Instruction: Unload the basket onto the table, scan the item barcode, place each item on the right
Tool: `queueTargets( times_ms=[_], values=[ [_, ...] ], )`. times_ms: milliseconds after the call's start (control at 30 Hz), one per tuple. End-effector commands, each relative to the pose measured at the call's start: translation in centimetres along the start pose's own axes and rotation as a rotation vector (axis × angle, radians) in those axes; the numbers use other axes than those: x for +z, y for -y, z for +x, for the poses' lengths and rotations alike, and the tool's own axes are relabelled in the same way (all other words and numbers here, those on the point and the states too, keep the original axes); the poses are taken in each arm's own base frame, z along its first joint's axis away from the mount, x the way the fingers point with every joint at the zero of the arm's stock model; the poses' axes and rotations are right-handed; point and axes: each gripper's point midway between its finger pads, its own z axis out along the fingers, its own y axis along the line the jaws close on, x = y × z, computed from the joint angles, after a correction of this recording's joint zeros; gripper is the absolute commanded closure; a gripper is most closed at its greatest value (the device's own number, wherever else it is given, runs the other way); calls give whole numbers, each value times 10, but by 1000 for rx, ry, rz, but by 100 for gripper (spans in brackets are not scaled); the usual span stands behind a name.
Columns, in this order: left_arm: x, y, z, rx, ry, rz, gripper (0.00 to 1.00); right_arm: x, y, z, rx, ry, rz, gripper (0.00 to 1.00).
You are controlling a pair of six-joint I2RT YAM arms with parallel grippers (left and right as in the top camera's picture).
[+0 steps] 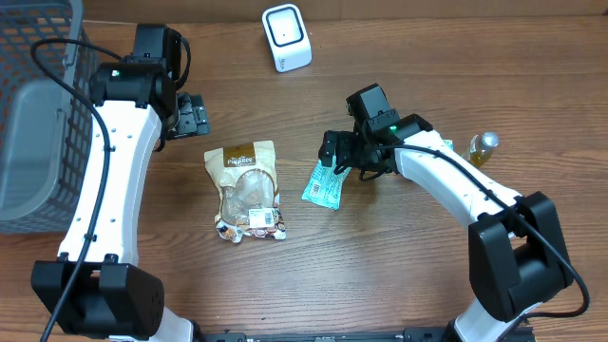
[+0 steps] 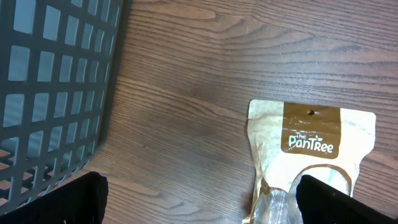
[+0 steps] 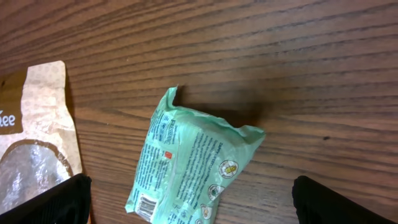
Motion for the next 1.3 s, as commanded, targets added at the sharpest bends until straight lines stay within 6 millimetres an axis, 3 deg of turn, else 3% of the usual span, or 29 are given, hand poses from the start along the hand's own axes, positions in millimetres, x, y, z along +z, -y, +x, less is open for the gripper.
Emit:
queueTargets(
  times_ms=[0, 667, 800, 1000, 1267],
  values=[
    [-1, -3, -5, 0, 12, -11, 0, -6, 4, -6, -6, 34, 19, 0],
    [-1, -3, -5, 0, 12, -11, 1, -6, 8, -14, -8, 76, 45, 0],
    [-1, -3, -5, 0, 12, -11, 0, 1, 8, -18, -7, 84, 40, 1],
    [-1, -3, -5, 0, 12, -11, 0, 23, 16, -10, 10, 31, 60, 23],
    [-1, -3, -5, 0, 12, -11, 1, 41, 24, 1, 31, -34, 60, 28]
  ],
)
